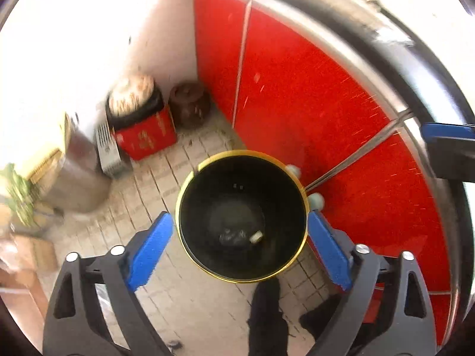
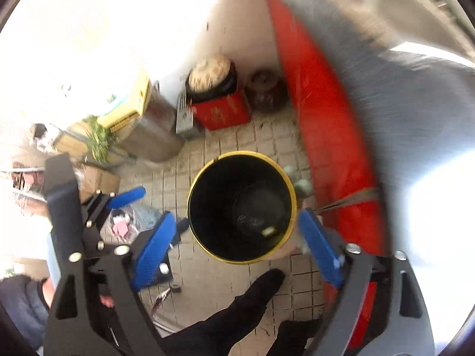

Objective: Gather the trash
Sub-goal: 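Move both open tools back over the counter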

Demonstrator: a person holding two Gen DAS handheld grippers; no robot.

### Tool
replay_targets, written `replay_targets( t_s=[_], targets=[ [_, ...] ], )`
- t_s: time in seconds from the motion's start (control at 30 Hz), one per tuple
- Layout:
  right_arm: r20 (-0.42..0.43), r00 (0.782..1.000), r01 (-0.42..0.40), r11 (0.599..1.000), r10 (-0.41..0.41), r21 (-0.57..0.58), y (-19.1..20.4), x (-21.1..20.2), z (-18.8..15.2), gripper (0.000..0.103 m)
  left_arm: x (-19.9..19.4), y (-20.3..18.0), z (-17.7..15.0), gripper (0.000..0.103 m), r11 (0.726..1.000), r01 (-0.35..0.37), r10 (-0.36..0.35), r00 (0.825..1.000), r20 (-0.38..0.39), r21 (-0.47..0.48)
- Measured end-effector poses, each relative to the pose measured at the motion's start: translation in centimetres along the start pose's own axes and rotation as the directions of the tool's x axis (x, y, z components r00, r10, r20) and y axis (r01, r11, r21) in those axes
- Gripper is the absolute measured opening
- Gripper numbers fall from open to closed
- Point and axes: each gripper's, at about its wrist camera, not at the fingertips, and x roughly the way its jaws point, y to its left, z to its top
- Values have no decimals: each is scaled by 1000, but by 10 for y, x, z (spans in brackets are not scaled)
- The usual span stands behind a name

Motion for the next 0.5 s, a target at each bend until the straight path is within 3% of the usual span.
replay_targets(
  t_s=[0.13, 0.2, 0.27, 0.37, 0.4, 0.5],
  targets=[
    [143, 980, 122, 987, -136, 105, -34, -107, -30, 94, -67, -60, 27, 96, 988, 45, -54, 997, 59, 146],
    [190, 954, 189, 958, -231, 215, -58, -160, -59, 95, -93, -102, 37, 96, 968, 72, -96, 991, 88, 240],
    [209, 920, 249, 905, -333, 343, -86, -206, -92, 95, -120, -154, 46, 96, 926, 133, -179, 979, 102, 353],
    [212, 858, 312, 804, -467, 505, -118, -262, -146, 95, -150, -236, 48, 96, 822, 222, -308, 948, 81, 525],
    [210, 837, 326, 769, -505, 549, -128, -279, -163, 95, -161, -273, 45, 96, 765, 239, -344, 937, 66, 598],
    [165, 773, 375, 651, -612, 660, -151, -327, -219, 95, -184, -341, 30, 96, 658, 277, -418, 908, 34, 700]
  ],
)
